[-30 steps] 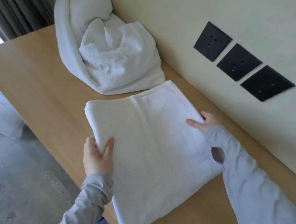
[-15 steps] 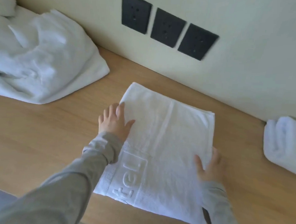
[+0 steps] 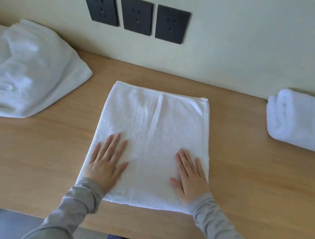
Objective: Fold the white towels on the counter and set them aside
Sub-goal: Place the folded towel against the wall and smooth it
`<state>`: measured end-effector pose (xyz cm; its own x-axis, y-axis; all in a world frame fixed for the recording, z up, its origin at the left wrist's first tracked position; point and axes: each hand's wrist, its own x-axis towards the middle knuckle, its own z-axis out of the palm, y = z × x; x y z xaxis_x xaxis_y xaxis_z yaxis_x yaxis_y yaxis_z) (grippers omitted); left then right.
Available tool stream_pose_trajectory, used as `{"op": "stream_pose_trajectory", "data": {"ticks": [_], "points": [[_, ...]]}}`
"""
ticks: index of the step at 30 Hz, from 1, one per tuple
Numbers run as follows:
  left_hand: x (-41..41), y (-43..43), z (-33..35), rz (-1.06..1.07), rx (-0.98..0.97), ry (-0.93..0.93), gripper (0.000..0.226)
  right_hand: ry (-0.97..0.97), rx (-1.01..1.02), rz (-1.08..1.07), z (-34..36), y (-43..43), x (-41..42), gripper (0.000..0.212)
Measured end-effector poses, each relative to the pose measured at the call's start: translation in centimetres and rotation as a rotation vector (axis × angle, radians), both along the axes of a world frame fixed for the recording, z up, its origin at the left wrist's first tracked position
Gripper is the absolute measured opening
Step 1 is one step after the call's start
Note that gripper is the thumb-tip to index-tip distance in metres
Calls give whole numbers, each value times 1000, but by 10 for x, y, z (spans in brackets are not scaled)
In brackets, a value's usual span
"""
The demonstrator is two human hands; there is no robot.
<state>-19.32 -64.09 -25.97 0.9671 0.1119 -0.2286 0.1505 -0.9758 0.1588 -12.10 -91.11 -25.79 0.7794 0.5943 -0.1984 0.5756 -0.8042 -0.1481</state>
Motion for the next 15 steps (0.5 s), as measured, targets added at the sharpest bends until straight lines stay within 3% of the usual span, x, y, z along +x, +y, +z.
{"op": "stream_pose_trajectory", "data": {"ticks": [5,9,12,15], "points": [[-28,9,23,-235,45,66,86,11,-104,270,9,-20,-28,91],[-50,21,37,-355,108,164,114,2,-116,313,12,-36,-32,102],[-44,27,45,-370,129,178,121,-11,-116,305,16,-35,-27,102],[-37,27,49,-400,118,127,120,-62,-80,330,17,-32,-26,85]]}}
